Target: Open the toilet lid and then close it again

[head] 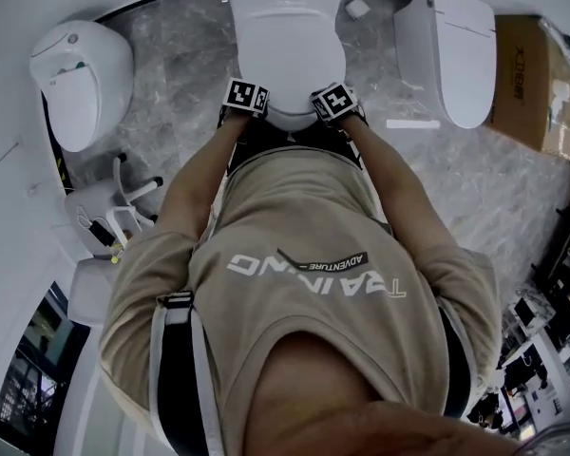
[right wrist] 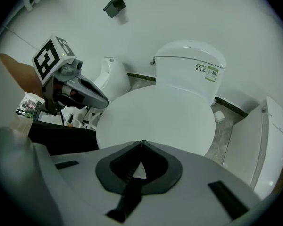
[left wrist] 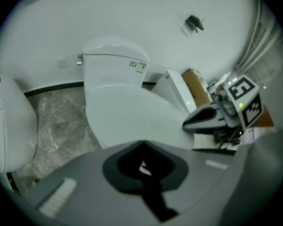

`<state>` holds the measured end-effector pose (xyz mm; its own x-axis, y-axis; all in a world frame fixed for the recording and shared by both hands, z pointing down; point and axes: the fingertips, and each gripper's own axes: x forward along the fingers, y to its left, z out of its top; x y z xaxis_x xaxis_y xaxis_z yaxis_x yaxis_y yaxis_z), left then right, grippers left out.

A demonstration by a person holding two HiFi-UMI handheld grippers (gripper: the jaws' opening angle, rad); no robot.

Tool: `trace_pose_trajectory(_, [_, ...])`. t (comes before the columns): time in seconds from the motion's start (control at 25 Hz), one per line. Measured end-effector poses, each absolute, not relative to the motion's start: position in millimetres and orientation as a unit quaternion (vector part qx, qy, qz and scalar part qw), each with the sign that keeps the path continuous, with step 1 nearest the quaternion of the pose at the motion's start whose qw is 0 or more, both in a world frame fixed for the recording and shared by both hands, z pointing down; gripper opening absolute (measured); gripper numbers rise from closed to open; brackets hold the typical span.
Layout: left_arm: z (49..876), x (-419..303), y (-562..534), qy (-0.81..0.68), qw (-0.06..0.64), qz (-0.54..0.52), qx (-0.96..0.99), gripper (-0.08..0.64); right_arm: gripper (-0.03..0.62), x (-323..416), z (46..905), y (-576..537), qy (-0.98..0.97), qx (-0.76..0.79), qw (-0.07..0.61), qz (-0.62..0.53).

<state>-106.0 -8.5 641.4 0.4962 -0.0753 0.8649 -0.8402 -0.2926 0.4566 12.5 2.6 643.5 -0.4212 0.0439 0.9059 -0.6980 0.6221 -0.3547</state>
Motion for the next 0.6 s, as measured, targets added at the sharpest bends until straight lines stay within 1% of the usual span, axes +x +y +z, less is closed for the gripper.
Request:
trace_pose_trajectory(0.28, [676,-101,5,-0.314,0.49,0.431,0.689,0.005,0.014,12,663,15,-0.754,0.208,0.486,0.391])
trace_pose_trajectory(0.6, [704,-91,26,-0.298,0.504,0.455,0.671,0.005,0.014,23,690,36,-0.739,0.206,0.463,0.444])
